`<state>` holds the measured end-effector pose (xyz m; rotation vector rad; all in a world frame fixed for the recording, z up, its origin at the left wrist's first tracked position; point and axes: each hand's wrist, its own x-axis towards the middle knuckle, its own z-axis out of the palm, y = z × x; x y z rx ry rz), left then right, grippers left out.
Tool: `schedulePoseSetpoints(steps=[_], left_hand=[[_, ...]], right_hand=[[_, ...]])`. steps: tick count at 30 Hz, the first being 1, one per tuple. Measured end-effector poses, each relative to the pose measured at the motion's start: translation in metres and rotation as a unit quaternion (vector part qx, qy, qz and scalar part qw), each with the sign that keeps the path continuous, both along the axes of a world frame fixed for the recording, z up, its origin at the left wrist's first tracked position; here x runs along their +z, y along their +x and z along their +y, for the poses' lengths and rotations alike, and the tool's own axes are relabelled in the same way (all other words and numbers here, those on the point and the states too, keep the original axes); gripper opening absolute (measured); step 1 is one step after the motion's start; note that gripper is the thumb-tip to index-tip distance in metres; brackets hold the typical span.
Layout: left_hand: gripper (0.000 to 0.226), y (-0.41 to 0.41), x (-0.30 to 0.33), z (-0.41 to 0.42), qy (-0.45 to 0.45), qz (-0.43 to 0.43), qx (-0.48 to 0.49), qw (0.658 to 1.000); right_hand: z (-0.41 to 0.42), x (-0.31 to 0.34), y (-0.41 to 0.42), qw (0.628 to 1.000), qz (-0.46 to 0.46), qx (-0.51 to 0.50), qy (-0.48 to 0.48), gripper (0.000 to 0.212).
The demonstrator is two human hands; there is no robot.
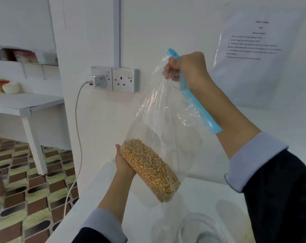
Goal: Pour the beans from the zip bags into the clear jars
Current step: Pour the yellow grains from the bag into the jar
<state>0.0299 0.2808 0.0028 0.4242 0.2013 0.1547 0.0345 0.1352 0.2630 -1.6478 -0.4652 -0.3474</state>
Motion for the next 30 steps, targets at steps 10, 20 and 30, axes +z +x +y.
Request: schedulePoseSetpoints(steps=[10, 20, 30], left_hand=[[0.038, -0.007, 0.006, 0.014, 0.02, -0.024, -0.022, 0.999], [0.022, -0.009, 0.078, 0.042, 0.155, -0.011, 0.001, 0.988], [0.033, -0.039, 0.134, 0.062, 0.126, -0.086, 0.035, 0.988]], right_hand=[[-0.006, -0.007, -0.004, 0.997, 0.009, -0.069, -0.014, 0.03], [-0.06, 0.001, -0.03, 0.997, -0.022, -0.059, 0.05, 0.016], [-0.099, 0.003, -0.075, 0.996, -0.05, -0.016, 0.071, 0.015]])
